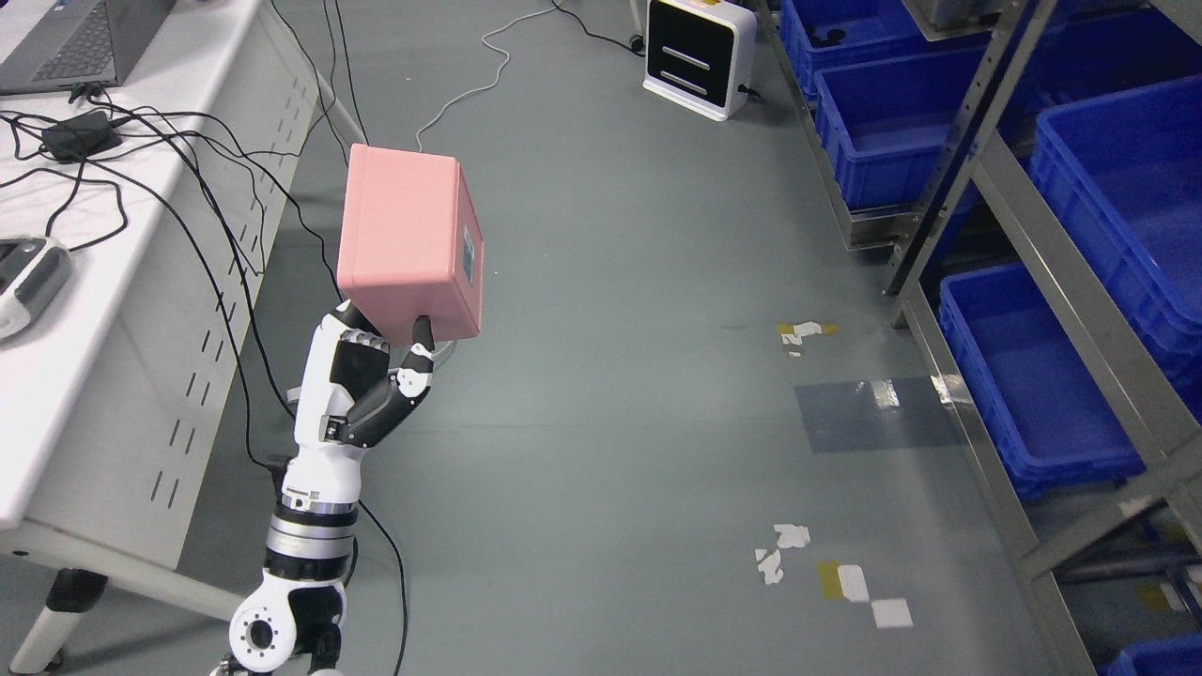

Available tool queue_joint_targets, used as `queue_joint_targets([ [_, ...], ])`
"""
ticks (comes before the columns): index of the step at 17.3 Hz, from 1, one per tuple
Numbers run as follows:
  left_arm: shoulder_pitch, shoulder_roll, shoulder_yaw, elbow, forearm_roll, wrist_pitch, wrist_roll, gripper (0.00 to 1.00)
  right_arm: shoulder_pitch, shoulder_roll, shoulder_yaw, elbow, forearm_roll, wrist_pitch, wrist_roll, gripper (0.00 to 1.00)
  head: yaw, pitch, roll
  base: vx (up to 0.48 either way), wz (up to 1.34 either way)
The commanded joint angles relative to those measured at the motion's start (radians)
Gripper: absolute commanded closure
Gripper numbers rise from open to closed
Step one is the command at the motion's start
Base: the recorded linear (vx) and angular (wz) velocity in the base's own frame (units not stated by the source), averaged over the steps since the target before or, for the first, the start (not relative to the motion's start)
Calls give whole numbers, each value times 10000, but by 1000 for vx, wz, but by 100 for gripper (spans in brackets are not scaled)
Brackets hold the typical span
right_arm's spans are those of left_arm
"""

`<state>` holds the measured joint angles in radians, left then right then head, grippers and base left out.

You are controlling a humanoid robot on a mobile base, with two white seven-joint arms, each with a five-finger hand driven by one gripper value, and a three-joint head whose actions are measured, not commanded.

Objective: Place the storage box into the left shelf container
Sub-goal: 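Hold the pink box up in the left hand while turning toward the shelving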

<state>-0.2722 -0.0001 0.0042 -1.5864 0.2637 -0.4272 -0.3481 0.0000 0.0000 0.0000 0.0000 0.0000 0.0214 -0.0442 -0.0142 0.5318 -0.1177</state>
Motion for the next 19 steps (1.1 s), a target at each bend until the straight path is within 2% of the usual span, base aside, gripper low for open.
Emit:
queue_joint_targets([
  [1, 206, 175, 265, -13, 1, -114, -169, 99, 0, -175, -46, -174, 0, 1, -3, 0, 0, 0, 0, 438, 181],
  [7, 605, 175, 325, 33, -14, -85, -569, 99, 0, -175, -46, -174, 0, 1, -3, 0, 0, 0, 0, 507, 154],
  [13, 390, 175, 388, 739, -29, -23, -600, 99, 0, -175, -46, -174, 0, 1, -3, 0, 0, 0, 0, 549, 45],
  [17, 619, 175, -41, 862, -91, 23, -2069, 99, 0, -175, -46, -174, 0, 1, -3, 0, 0, 4, 0, 502, -43],
  [19, 635, 175, -88, 892, -91, 38, -2256, 99, 0, -175, -46, -174, 0, 1, -3, 0, 0, 4, 0, 561, -350],
])
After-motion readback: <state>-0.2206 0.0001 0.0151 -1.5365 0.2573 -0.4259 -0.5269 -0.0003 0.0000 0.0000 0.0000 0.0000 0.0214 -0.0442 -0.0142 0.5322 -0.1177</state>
